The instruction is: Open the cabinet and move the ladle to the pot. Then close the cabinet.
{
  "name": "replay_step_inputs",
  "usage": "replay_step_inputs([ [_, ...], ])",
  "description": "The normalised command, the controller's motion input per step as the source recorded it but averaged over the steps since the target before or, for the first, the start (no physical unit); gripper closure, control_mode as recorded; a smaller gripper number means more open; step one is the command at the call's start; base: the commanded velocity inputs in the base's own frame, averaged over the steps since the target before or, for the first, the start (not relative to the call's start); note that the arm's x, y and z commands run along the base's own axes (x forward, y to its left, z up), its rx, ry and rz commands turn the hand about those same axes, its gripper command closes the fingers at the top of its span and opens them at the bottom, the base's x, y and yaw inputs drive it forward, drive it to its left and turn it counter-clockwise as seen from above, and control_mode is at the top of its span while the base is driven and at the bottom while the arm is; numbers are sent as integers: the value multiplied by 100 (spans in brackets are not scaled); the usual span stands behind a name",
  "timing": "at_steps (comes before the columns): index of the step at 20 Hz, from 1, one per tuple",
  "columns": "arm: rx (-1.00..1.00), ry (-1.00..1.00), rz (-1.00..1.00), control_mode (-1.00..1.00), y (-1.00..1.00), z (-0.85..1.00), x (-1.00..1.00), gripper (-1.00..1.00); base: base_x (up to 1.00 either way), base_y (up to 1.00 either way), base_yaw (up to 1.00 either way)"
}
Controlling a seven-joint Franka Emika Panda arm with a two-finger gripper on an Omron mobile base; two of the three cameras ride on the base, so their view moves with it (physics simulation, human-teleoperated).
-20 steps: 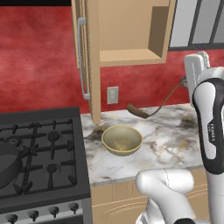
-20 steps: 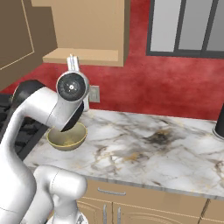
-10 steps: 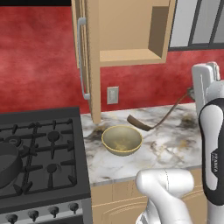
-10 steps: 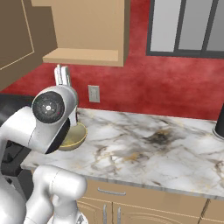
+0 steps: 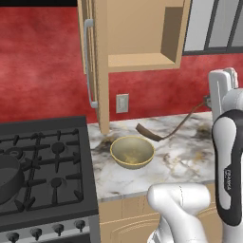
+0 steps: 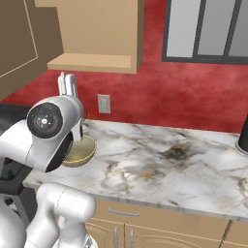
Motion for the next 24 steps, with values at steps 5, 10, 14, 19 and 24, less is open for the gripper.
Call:
replay_step_inputs([
  [5, 0, 0, -2, 100, 0, 0, 0, 100, -16, 0, -2],
  [10, 0, 0, 0, 100, 0, 0, 0, 100, -99, -19, -10],
  [14, 0, 0, 0, 100, 0, 0, 0, 100, -100, -11, -13],
  [19, 0, 0, 0, 100, 0, 0, 0, 100, -100, 10, -12],
  [24, 0, 0, 0, 100, 0, 0, 0, 100, -86, 78, -7],
])
